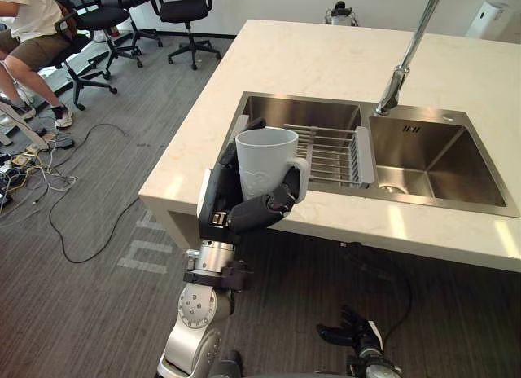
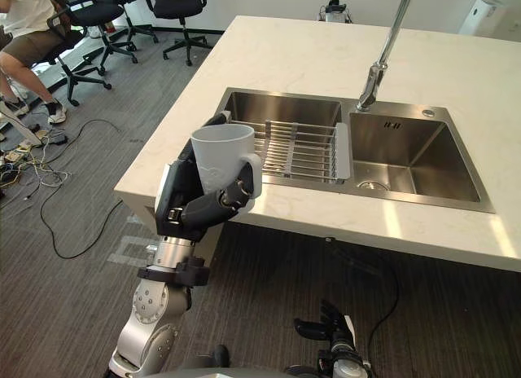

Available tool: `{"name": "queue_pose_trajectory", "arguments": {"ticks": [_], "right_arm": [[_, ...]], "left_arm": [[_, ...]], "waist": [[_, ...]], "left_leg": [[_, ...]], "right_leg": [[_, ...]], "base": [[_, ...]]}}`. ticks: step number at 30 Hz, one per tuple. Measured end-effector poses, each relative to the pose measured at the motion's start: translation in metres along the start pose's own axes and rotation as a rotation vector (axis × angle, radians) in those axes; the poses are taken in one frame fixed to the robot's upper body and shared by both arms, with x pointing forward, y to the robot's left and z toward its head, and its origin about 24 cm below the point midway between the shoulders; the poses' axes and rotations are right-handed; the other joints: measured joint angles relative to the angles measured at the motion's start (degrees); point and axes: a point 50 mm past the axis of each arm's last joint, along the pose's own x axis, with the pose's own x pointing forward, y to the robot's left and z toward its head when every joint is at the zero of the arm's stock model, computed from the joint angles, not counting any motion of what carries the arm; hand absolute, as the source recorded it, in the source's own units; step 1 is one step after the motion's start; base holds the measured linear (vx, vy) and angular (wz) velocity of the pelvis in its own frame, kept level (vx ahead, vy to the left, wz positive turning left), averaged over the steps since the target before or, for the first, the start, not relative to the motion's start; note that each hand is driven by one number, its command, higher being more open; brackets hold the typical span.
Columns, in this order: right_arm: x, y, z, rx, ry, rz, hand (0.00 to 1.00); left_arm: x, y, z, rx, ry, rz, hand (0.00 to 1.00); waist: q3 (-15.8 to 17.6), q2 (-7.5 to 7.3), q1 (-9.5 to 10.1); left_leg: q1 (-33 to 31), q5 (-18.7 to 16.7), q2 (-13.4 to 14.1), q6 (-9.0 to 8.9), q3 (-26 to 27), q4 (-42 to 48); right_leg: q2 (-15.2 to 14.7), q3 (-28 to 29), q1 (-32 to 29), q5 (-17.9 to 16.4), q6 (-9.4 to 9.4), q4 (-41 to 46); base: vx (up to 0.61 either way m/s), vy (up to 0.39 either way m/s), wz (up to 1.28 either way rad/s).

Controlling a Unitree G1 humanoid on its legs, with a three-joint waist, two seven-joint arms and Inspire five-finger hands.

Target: Walk over to the sink, pick up the cup, carry it to the dishwasher, place the cup inside the dishwasher, then close the dishwasher door

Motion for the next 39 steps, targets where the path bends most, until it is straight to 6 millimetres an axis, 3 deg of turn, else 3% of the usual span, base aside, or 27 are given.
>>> {"name": "queue_pose_trajectory", "arguments": {"ticks": [6,9,10,11,12,14,15,18,19,20,21,22,24,27,30,31,33,34,36,37,38,39], "right_arm": [[0.000,0.002,-0.006,-0.022,0.030,0.011,0.90],[0.000,0.004,-0.008,-0.036,0.038,0.015,0.90],[0.002,0.004,-0.004,-0.036,0.029,0.010,0.90],[0.003,0.004,-0.002,-0.036,0.024,0.006,0.90],[0.004,0.005,0.002,-0.033,0.014,0.002,0.90],[0.005,0.005,0.008,-0.037,-0.011,0.001,0.90],[0.006,0.003,0.011,-0.044,-0.024,-0.001,0.90],[0.008,0.006,0.019,-0.037,-0.048,0.000,0.90],[0.008,0.006,0.022,-0.047,-0.058,0.005,0.90],[0.009,0.005,0.023,-0.060,-0.061,0.008,0.90],[0.009,0.007,0.022,-0.070,-0.058,0.018,0.90],[0.008,0.017,0.020,-0.066,-0.050,0.047,0.90],[0.004,0.028,0.020,-0.064,-0.063,0.081,0.90],[-0.001,0.037,0.031,-0.041,-0.128,0.107,0.90],[-0.004,0.039,0.042,-0.035,-0.183,0.115,0.90],[-0.005,0.043,0.045,-0.045,-0.201,0.131,0.90],[-0.008,0.046,0.044,-0.054,-0.210,0.148,0.90],[-0.011,0.053,0.046,-0.064,-0.224,0.173,0.90],[-0.013,0.055,0.047,-0.067,-0.237,0.185,0.90],[-0.014,0.055,0.049,-0.066,-0.246,0.181,0.90],[-0.013,0.055,0.050,-0.066,-0.249,0.179,0.90],[-0.013,0.055,0.051,-0.067,-0.250,0.172,0.90]], "left_arm": [[0.000,0.002,0.001,0.004,-0.003,0.007,0.30],[-0.001,0.002,0.000,0.002,0.001,0.023,0.30],[-0.003,0.006,0.000,0.009,0.004,0.059,0.30],[-0.003,0.008,0.000,0.011,0.002,0.072,0.30],[-0.002,0.012,0.001,0.016,-0.004,0.097,0.30],[-0.003,0.017,0.002,0.015,-0.009,0.139,0.30],[-0.007,0.019,0.003,0.014,-0.008,0.160,0.30],[-0.013,0.023,0.003,0.027,0.004,0.173,0.30],[-0.015,0.022,0.003,0.020,0.006,0.171,0.30],[-0.015,0.021,0.003,0.013,0.008,0.172,0.30],[-0.016,0.020,0.000,0.009,0.023,0.174,0.30],[-0.016,0.017,-0.002,0.008,0.040,0.149,0.30],[-0.015,0.009,-0.003,-0.015,0.038,0.124,0.30],[-0.015,0.003,-0.003,-0.034,0.039,0.096,0.30],[-0.014,-0.002,0.000,-0.061,0.028,0.076,0.30],[-0.014,-0.004,0.002,-0.072,0.016,0.069,0.30],[-0.015,-0.007,0.004,-0.085,0.009,0.050,0.30],[-0.016,-0.008,0.007,-0.089,-0.003,0.040,0.30],[-0.017,-0.009,0.009,-0.090,-0.010,0.033,0.30],[-0.017,-0.009,0.010,-0.091,-0.012,0.020,0.30],[-0.017,-0.009,0.009,-0.090,-0.011,0.015,0.30],[-0.017,-0.009,0.008,-0.089,-0.005,0.013,0.30]], "waist": [[-0.28,-0.27,0.00],[-0.26,-0.28,0.35],[-0.21,-0.36,0.39],[-0.14,-0.45,0.35],[0.12,-0.51,0.62],[0.30,-0.18,1.79],[0.28,-0.11,1.86],[0.55,-1.90,1.84],[0.59,-2.03,1.35],[0.71,-1.42,1.36],[0.86,-1.32,1.18],[0.90,-0.87,0.32],[0.78,-1.56,0.18],[-0.03,-2.78,-0.01],[-0.25,-3.06,0.92],[-0.49,-2.94,0.95],[-1.18,-2.05,1.91],[-1.17,-2.09,2.63],[-1.17,-2.08,2.55],[-1.09,-2.14,2.00],[-1.15,-1.95,1.77],[-1.46,-1.33,1.65]], "left_leg": [[-0.73,1.15,-1.52,1.03,-1.92,-0.54],[-4.34,2.25,-2.69,1.02,-6.66,1.23],[-6.32,4.39,-3.45,0.99,-6.98,0.55],[-6.59,5.21,-3.57,1.46,-5.72,-0.76],[-6.92,4.90,-2.04,3.20,-0.01,-1.02],[-8.25,0.66,1.44,4.20,9.22,5.60],[-7.83,-0.14,1.32,3.91,9.16,6.76],[-7.42,-1.81,-4.16,5.19,7.86,6.76],[-7.75,-6.14,-4.64,6.82,8.94,13.03],[-7.45,-7.53,-4.71,7.17,7.91,13.78],[-6.57,-8.62,-5.95,7.75,6.18,14.39],[-5.39,-8.68,-6.81,9.25,2.05,13.93],[-3.93,-8.03,-8.46,8.85,-2.47,12.76],[-1.17,-7.69,-12.14,8.64,-9.03,11.29],[0.20,-8.22,-13.91,7.71,-11.94,12.06],[-0.34,-9.04,-14.01,6.38,-12.93,13.72],[-0.59,-10.48,-12.06,3.49,-13.03,15.21],[-0.53,-11.41,-10.40,1.72,-11.28,15.85],[-1.12,-12.50,-8.67,-0.16,-7.52,17.40],[-3.27,-14.51,-3.79,-0.09,1.30,20.57],[-4.04,-14.54,-0.99,0.10,5.15,20.98],[-4.04,-12.57,2.98,2.16,10.81,18.25]], "right_leg": [[-0.85,-1.90,0.14,0.33,0.59,0.04],[-1.05,-7.46,0.19,0.20,0.66,0.05],[-1.51,-11.19,0.26,0.07,0.45,0.01],[-2.13,-12.85,0.31,0.05,0.41,-0.05],[-2.50,-15.66,0.64,0.07,0.44,-0.23],[-3.00,-18.37,1.62,-0.37,0.96,0.18],[-4.23,-19.77,1.83,-2.35,2.35,2.91],[-10.72,-22.82,1.37,-7.75,4.26,10.55],[-12.36,-22.98,1.58,-9.51,3.60,14.67],[-12.64,-21.64,1.25,-9.96,2.50,17.95],[-13.54,-16.59,-1.26,-9.24,-0.08,25.11],[-9.84,-6.43,-5.00,-10.78,-1.61,29.93],[-4.65,3.04,-7.74,-12.48,-0.40,30.43],[0.55,14.28,-10.51,-13.45,0.42,27.32],[-0.29,12.18,-11.03,-11.98,-0.13,21.08],[-0.63,9.99,-10.12,-8.34,0.49,18.39],[0.29,5.99,-6.27,-7.22,-0.62,14.03],[0.95,3.53,-3.58,-6.86,-1.13,11.61],[1.11,1.28,-1.60,-6.81,-1.22,10.04],[1.55,-1.37,0.11,-6.81,-1.25,8.97],[1.77,-2.09,0.48,-6.84,-1.31,8.81],[1.94,-2.81,1.01,-7.01,-1.44,8.92]], "base": [[-0.05,0.033,0.20],[-0.08,-0.029,1.01],[-0.13,-0.009,1.18],[-0.16,0.016,1.42],[-0.09,0.030,0.96],[-0.02,0.053,0.88],[0.01,0.105,0.75],[0.03,0.212,0.84],[0.18,0.192,0.91],[0.24,0.181,0.91],[0.22,0.149,1.11],[0.20,0.141,1.30],[0.23,0.056,1.44],[0.25,-0.017,1.35],[0.25,-0.077,1.17],[0.28,-0.129,1.21],[0.25,-0.147,1.01],[0.18,-0.130,0.86],[0.12,-0.099,0.82],[0.12,-0.084,0.92],[0.14,-0.067,0.99],[0.09,-0.009,0.54]]}}
